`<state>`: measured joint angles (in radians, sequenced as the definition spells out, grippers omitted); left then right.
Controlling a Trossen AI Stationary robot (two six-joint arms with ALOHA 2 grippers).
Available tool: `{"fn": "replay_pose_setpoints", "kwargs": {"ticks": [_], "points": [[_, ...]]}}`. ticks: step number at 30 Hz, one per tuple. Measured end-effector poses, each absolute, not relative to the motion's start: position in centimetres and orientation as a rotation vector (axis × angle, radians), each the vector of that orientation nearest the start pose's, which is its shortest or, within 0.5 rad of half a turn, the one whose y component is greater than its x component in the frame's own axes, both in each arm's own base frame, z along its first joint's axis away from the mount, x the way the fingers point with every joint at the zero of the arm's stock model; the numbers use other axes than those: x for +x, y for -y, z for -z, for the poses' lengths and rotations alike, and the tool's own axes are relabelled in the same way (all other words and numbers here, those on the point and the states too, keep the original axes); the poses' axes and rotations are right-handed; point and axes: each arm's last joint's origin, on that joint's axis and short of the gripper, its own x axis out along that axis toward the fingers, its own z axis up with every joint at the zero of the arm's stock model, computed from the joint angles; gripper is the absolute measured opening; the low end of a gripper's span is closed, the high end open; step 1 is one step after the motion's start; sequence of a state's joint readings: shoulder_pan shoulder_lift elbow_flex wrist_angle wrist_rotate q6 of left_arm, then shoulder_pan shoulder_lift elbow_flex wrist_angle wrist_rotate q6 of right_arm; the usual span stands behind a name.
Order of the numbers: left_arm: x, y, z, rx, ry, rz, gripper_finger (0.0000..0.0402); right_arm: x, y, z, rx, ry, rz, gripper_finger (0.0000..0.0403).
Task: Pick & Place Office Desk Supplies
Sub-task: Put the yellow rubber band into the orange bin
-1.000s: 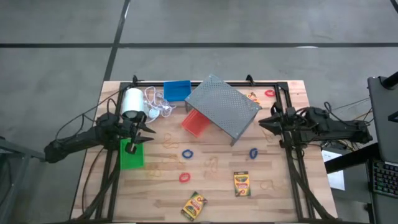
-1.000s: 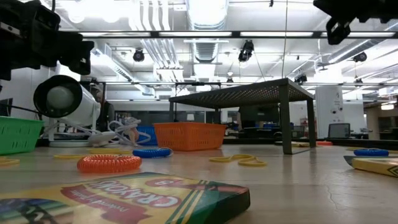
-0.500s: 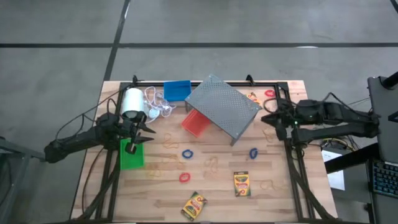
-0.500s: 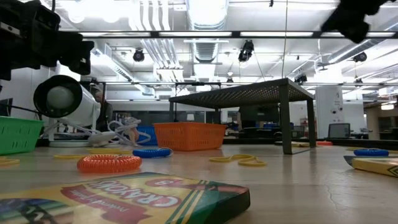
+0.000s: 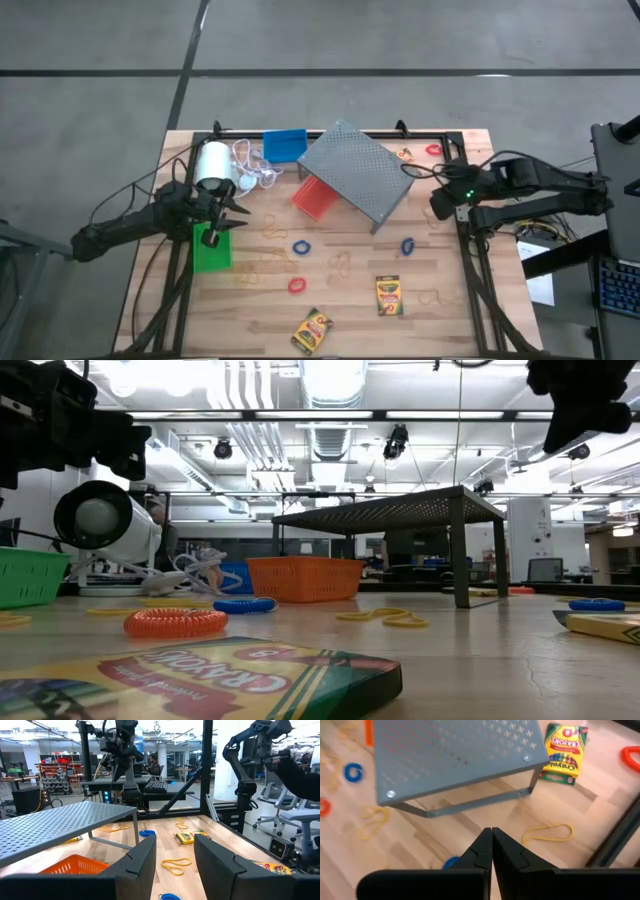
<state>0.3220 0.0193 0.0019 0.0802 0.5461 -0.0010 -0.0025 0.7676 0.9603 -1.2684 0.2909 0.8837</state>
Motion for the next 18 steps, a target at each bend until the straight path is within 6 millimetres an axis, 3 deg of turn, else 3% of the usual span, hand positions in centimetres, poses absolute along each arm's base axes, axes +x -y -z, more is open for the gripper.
{"fn": "replay_pose_setpoints", "kwargs": {"ticks": [8,18], "points": [[9.4,-1.6,-17.0,0.025,0.057,0.224,0.0134,11.4,0.9,-29.7,0.641,-0.927,0.751,0.0008],[9.4,-1.6,-17.0,0.025,0.057,0.224,0.0134,11.5,0.9,-29.7,0.617,-0.92,0.767,0.0008]]}}
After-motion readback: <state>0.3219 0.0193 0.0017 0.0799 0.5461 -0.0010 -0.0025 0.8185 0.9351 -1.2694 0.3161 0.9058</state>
